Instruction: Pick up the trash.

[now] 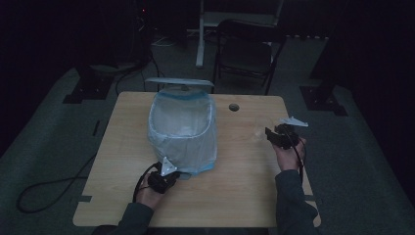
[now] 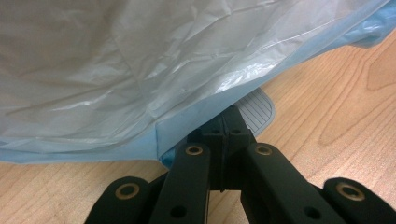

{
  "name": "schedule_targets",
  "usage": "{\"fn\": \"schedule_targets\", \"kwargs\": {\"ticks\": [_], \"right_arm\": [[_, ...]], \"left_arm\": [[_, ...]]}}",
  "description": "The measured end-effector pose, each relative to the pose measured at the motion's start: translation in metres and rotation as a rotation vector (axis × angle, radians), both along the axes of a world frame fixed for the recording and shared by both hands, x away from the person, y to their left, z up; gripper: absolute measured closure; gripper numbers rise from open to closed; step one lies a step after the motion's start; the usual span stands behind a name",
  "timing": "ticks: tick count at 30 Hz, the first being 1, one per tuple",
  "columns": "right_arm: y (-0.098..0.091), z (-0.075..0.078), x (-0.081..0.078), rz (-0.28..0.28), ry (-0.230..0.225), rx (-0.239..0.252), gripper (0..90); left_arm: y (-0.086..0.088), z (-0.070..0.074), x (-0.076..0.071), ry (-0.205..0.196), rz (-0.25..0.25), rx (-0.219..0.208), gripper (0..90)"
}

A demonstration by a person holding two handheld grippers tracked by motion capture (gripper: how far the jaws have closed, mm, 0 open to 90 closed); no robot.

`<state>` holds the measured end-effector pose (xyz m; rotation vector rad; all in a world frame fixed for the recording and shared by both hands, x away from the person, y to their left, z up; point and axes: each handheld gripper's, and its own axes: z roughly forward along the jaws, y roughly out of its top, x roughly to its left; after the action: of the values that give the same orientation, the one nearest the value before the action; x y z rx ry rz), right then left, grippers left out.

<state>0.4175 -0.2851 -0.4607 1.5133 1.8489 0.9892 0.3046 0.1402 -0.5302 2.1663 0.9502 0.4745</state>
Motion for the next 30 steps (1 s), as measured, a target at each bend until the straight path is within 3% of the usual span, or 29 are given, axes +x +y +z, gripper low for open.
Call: {"fn": "schedule_targets", "kwargs": {"ticks": [7, 12, 18, 24, 30], "right_arm": [[-0.002, 0.004, 0.015, -0.034, 0.002, 0.013, 55.8], [-0.004, -0.001, 0.024, -0.049, 0.031, 0.016, 56.4], [-0.007, -0.009, 0.021, -0.034, 0.061, 0.026, 57.3], [-0.010, -0.018, 0.011, -0.003, 0.076, 0.029, 68.6], [-0.009, -0.025, 0.001, 0.046, 0.090, -0.003, 83.2]], "left_arm": [[0.000, 0.000, 0.000, -0.001, 0.000, 0.001, 90.0], [0.000, 0.000, 0.000, -0.002, 0.000, 0.001, 90.0], [0.000, 0.000, 0.000, -0.003, 0.000, 0.002, 90.0], [-0.001, 0.000, 0.000, -0.004, 0.001, 0.006, 90.0], [-0.001, 0.000, 0.000, -0.006, 0.001, 0.004, 90.0]]}}
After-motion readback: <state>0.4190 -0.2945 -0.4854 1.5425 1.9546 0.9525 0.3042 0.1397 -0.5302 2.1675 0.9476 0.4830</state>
